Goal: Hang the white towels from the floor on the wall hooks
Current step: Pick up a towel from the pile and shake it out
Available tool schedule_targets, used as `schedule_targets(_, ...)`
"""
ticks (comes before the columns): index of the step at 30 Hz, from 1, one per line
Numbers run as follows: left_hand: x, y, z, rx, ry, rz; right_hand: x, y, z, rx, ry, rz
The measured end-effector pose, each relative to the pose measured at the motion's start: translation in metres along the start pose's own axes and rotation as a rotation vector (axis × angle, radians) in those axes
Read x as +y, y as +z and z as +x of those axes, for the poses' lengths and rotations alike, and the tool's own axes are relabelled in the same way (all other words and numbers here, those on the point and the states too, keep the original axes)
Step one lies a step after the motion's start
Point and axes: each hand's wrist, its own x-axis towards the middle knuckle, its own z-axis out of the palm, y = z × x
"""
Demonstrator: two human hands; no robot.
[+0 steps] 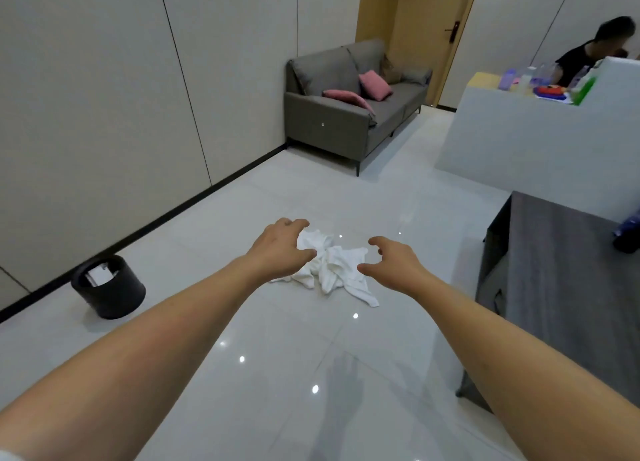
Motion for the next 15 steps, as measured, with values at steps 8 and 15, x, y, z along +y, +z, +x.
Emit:
schedule_targets(8, -0.037, 0.03, 0.132, -0.074, -0.045, 0.013, 0.027, 0.029, 0.138, -0.086, 0.058, 0.024)
schedule_targets(15, -0.051, 0.06, 0.272, -0.158, -0.128, 0.032, 0.059, 0.042, 0.281, -0.208, 0.107, 0.097)
